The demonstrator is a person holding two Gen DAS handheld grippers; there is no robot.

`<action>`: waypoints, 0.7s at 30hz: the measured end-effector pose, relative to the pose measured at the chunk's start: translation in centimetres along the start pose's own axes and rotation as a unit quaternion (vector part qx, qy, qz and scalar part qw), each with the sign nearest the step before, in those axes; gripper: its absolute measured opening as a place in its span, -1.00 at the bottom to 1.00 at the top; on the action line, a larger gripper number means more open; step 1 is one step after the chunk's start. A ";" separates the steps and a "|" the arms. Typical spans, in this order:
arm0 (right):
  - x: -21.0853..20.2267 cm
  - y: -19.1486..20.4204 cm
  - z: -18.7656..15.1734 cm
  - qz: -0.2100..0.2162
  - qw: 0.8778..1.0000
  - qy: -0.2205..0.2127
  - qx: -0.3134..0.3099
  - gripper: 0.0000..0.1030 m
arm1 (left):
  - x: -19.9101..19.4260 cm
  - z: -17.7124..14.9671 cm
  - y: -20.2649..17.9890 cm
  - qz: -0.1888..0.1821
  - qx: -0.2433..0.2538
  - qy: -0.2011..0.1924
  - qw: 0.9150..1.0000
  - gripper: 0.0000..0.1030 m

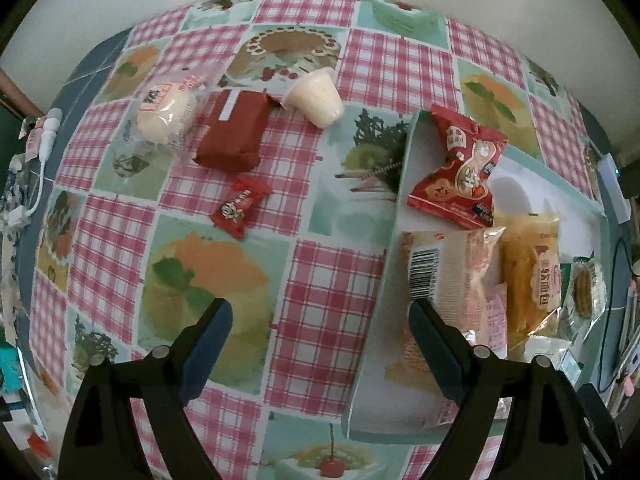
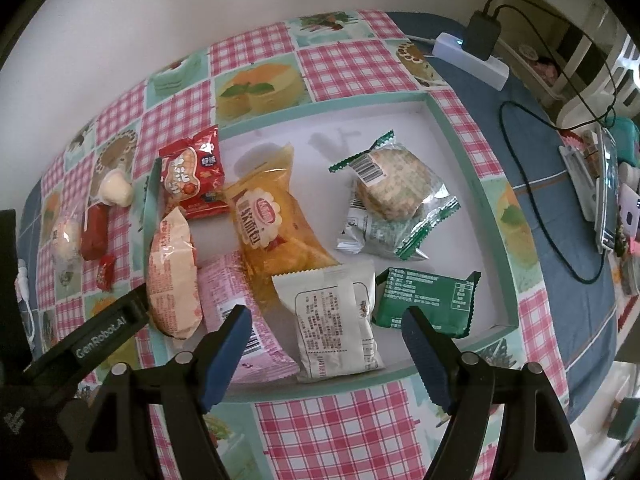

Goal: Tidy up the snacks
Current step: 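Move both tools back over the snack pile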

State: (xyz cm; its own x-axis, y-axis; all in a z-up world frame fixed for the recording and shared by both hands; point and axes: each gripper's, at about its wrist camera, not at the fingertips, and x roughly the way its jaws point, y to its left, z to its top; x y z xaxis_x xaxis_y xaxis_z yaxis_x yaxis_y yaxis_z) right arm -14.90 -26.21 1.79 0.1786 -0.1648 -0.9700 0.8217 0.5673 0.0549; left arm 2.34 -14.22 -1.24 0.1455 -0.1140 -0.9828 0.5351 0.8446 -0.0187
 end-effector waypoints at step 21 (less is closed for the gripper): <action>-0.2 0.5 0.0 0.002 1.000 -0.013 -0.008 1.00 | -0.8 1.2 5.7 0.008 -0.067 -0.005 0.998 0.87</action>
State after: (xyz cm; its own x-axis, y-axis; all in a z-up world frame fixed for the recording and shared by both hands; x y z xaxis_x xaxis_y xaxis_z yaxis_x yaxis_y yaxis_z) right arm -14.53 -25.95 2.00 0.1963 -0.1822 -0.9635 0.8126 0.5801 0.0558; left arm 6.21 -9.94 -0.34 0.1616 -0.1041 -0.9813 0.4161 0.9089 -0.0279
